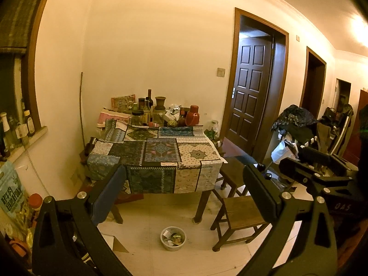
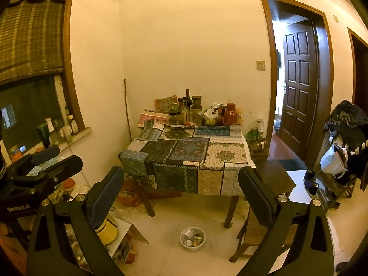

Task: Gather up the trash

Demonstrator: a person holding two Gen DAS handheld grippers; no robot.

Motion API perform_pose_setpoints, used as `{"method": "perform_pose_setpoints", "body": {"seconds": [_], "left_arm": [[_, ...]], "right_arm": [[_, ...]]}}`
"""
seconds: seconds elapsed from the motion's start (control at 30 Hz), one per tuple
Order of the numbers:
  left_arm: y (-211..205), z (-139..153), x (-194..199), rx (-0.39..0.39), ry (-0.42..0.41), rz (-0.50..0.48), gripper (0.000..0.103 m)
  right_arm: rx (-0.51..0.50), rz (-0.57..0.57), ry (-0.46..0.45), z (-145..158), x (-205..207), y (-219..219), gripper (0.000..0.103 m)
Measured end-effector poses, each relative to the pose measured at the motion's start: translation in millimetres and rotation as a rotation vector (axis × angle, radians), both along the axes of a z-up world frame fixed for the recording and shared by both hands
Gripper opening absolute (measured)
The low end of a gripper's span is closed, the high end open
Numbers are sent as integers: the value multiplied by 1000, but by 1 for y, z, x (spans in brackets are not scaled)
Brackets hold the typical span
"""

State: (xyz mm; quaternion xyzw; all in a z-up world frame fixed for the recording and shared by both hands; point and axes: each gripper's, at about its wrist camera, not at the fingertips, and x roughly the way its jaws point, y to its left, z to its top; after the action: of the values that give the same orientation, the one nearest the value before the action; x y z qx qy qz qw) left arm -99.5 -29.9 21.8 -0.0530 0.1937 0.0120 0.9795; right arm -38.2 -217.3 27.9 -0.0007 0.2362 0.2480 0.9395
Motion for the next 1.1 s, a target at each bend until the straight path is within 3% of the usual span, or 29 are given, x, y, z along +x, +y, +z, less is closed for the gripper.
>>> {"method": "perform_pose_setpoints", "body": {"seconds": [1.1], "left_arm": [[4, -6, 16, 0, 9, -26, 102]], "right_arm": [[-16, 3, 30, 2, 10, 4, 99]]}}
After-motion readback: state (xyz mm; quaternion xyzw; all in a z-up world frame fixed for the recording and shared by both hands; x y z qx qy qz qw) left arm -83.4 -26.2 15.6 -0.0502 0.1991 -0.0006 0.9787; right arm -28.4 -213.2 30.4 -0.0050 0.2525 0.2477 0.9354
